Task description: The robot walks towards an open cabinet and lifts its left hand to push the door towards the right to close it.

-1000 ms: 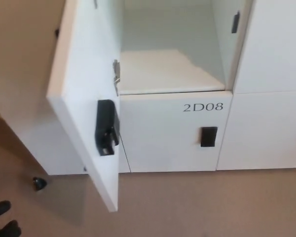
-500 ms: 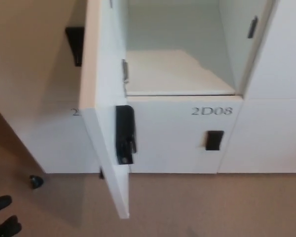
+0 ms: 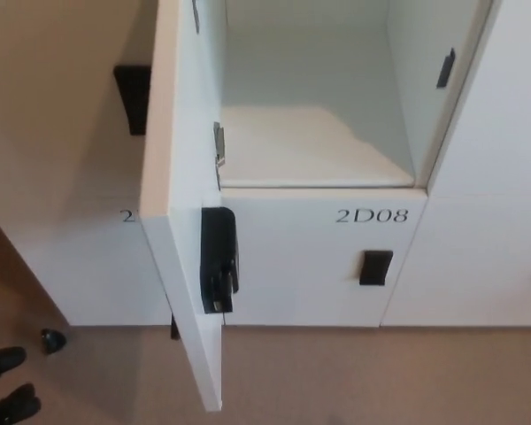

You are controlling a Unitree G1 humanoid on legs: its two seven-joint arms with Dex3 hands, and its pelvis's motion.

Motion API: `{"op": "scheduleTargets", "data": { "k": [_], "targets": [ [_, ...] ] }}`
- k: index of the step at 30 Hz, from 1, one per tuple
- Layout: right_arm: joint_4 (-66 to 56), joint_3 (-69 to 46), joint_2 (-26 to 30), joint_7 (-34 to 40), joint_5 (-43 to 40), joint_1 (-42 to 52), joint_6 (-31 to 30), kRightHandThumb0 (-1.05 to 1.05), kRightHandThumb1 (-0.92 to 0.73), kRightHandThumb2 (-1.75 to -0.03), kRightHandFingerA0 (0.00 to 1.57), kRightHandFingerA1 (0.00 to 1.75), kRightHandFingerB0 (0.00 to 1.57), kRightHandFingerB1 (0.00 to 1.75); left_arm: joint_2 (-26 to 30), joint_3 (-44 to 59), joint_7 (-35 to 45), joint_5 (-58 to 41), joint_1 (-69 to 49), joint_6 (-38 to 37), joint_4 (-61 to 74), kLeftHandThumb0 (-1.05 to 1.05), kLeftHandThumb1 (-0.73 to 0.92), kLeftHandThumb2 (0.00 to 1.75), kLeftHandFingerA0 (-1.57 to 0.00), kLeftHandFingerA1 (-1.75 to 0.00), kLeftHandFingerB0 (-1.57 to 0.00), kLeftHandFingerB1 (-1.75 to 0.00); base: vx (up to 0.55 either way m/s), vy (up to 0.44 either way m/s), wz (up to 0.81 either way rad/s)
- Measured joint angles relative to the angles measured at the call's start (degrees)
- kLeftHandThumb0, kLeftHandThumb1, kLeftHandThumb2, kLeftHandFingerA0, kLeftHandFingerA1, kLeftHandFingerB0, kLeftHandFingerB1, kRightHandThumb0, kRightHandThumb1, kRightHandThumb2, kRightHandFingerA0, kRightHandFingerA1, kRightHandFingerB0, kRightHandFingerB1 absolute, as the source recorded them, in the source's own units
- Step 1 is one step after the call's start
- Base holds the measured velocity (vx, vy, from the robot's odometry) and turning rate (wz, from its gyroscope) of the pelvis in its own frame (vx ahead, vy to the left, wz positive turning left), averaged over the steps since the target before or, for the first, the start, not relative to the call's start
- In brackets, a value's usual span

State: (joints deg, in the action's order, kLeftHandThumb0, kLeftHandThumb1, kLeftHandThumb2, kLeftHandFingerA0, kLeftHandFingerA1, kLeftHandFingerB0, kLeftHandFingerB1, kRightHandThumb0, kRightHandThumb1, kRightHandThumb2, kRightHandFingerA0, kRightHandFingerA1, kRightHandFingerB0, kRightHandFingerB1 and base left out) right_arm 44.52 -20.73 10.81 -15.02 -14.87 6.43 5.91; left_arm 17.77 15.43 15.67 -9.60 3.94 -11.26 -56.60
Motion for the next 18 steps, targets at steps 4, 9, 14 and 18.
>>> {"op": "scheduleTargets", "data": {
  "k": [4, 9, 14, 18],
  "targets": [
    [-0.3, 0.1, -0.4, 0.0, 0.0, 0.2, -0.2, -0.37, -0.70, -0.60, 0.61, 0.50, 0.47, 0.45, 0.4, -0.2, 0.0, 0.2, 0.0, -0.1, 0.0, -0.28, 0.56, 0.56, -0.82, -0.54, -0.61, -0.48, 0.08, -0.057, 0.04],
    [-0.3, 0.1, -0.3, 0.1, 0.0, 0.4, -0.3, -0.38, -0.70, -0.60, 0.62, 0.50, 0.48, 0.45, 0.7, -0.7, 0.1, 0.5, 0.1, -0.4, -0.1, -0.29, 0.56, 0.56, -0.82, -0.54, -0.61, -0.48, 0.04, -0.199, -0.01],
    [-1.7, 0.1, 0.1, 0.6, 0.1, 0.7, -0.6, -0.39, -0.68, -0.59, 0.65, 0.50, 0.51, 0.46, 0.2, -1.4, 0.4, 0.7, 0.3, -0.8, -0.2, -0.29, 0.57, 0.57, -0.82, -0.53, -0.62, -0.47, 0.09, -0.293, -0.01],
    [-1.6, 0.2, 0.2, 1.0, 0.3, 0.5, -0.7, -0.39, -0.69, -0.60, 0.64, 0.49, 0.50, 0.45, 0.2, -1.5, 0.4, 0.9, 0.9, -1.2, -0.2, -0.28, 0.58, 0.57, -0.82, -0.53, -0.62, -0.47, 0.16, -0.108, 0.01]
  ]
}}
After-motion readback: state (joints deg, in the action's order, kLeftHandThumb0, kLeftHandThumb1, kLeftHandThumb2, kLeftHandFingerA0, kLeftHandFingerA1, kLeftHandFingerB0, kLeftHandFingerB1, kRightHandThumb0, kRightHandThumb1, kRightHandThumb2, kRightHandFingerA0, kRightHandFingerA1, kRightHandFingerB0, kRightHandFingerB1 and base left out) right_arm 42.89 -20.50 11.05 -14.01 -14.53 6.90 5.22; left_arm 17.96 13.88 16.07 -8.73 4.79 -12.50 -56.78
